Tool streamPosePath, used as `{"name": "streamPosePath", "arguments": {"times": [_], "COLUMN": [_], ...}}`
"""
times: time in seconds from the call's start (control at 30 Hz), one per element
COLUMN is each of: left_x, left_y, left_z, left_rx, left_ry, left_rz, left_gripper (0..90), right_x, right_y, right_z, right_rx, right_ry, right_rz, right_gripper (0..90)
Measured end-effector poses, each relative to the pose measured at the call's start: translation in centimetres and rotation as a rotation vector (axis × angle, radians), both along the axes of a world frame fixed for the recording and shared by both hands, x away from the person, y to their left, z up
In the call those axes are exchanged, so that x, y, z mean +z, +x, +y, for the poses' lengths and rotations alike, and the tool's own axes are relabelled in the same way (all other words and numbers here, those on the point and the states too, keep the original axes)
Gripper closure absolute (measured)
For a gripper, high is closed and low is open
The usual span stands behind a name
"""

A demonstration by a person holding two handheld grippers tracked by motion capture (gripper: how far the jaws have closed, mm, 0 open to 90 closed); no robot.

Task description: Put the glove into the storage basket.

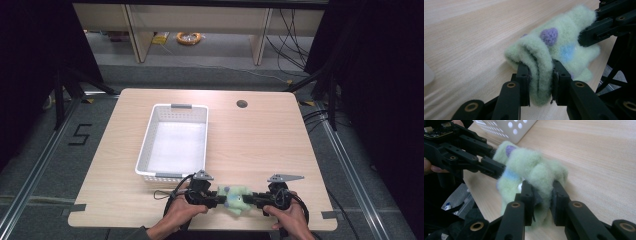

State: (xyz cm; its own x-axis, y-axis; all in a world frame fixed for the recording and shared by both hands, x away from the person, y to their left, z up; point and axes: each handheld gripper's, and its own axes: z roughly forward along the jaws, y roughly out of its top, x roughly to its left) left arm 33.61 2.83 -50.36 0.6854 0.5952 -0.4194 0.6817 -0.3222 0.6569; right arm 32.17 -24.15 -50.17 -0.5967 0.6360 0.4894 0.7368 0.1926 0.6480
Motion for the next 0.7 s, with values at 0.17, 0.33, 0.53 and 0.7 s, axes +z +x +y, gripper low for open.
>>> {"name": "streamPosePath", "arguments": {"times": [0.17, 0.33, 0.53, 0.7], "left_x": [0.4, 1.0, 1.9, 3.1], "left_y": [-0.3, -0.6, -1.3, -1.8], "left_z": [0.1, 0.3, 0.9, 2.0], "left_rx": [0.002, -0.013, -0.016, -0.005], "left_ry": [-0.006, -0.015, -0.028, -0.046], "left_rz": [-0.014, -0.022, -0.048, -0.057], "left_gripper": [71.6, 71.6, 71.6, 71.6], "right_x": [0.4, 1.1, 1.8, 2.5], "right_y": [-0.2, -0.7, -0.8, -0.8], "right_z": [-0.1, 0.2, 0.2, 1.1], "right_rx": [0.015, 0.015, 0.026, 0.046], "right_ry": [-0.001, 0.035, 0.025, 0.030], "right_rz": [-0.034, -0.004, -0.048, -0.057], "right_gripper": [76.5, 76.6, 76.6, 76.6]}}
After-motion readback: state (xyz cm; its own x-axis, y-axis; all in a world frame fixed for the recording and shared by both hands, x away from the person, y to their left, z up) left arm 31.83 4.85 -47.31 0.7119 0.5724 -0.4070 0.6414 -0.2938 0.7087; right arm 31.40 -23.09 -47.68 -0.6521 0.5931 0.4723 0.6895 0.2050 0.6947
